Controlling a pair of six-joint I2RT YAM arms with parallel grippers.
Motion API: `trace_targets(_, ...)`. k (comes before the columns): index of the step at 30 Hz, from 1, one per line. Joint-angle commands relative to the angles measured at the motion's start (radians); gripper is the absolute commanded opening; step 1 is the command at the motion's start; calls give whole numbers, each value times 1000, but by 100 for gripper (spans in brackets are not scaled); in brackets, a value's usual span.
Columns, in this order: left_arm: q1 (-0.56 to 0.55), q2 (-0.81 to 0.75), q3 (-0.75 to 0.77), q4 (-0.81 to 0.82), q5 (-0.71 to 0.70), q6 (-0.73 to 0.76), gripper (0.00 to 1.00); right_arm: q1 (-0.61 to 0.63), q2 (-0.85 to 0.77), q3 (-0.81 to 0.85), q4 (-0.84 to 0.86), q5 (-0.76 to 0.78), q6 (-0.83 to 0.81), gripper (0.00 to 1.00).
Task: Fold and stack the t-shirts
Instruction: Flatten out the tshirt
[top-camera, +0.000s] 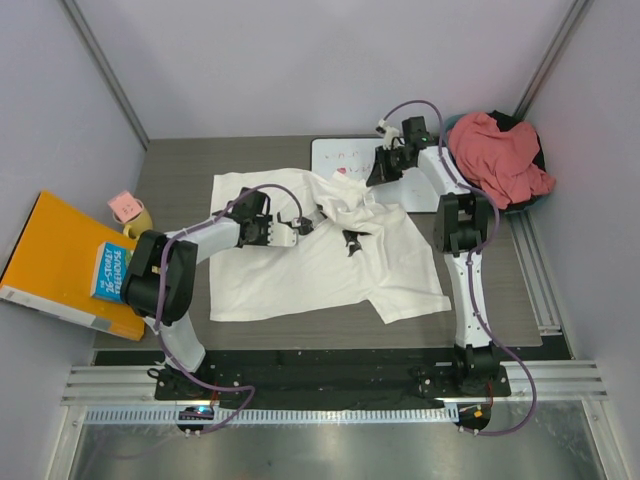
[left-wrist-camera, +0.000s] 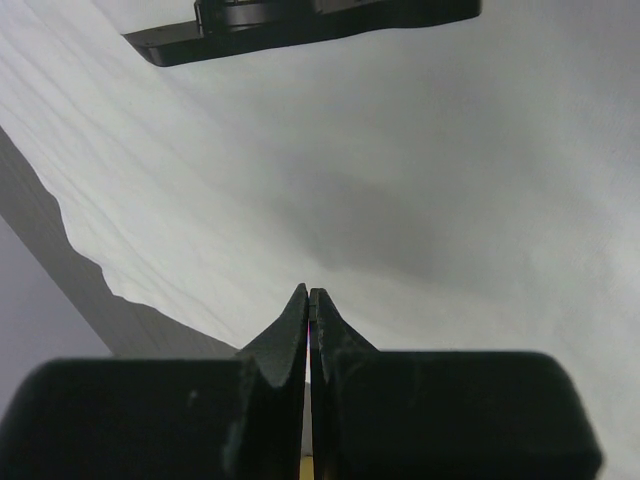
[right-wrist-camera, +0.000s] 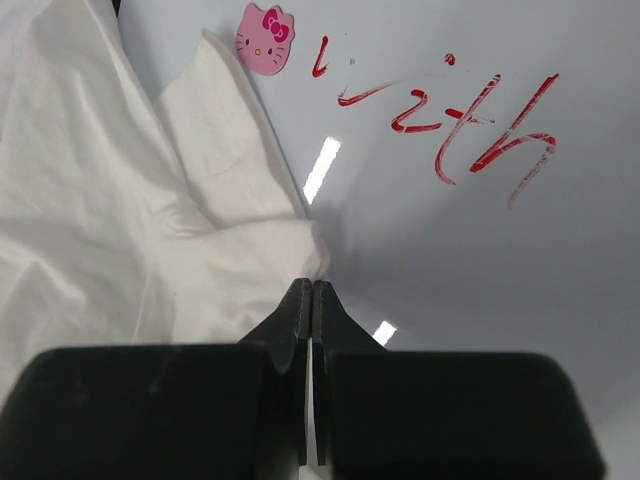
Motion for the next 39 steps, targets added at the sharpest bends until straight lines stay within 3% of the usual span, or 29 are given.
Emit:
trace_targets(1,-4,8,35,7,2,2,0,6,-42,49,1,25,-56,1)
trace_targets(5,-4,9,29,18,11,-6,0,31,-59,106,69,320,-245,1)
trace_targets(6,-4,11,28,20,13,-9,0,43,-91,86,112,382,-373,1)
trace_targets(9,-7,12,21,27,19,-11,0,81,-142,-40,397,588,-576,1)
trace_targets(13,-16,23,23,44,22,-23,0,104,-78,6,764,682,-864,1)
trace_targets(18,-27,26,12,52,25,-46,0,137,10,38,1186,671,-1031,1)
trace_targets(22,-36,20,-5,60,27,-46,0,175,103,169,1324,661,-1095,1)
trace_targets(24,-38,23,-5,63,27,-47,0,192,76,92,1349,661,-1138,1)
trace_targets(25,-41,23,-5,63,25,-49,0,193,58,45,1393,662,-1135,9)
trace_targets(26,-41,21,-3,64,24,-52,0,195,39,-25,1391,668,-1127,25)
trace_targets(27,-41,21,-2,66,22,-54,0,196,1,-47,1371,682,-1095,59)
trace_targets(30,-41,11,-11,67,14,-54,0,192,-60,-77,1267,786,-1010,86)
trace_targets(35,-41,-28,-60,95,-10,-43,0,141,-241,-179,937,885,-807,92)
trace_targets(39,-33,-81,-86,100,-15,-43,0,97,-482,-409,676,752,-724,92)
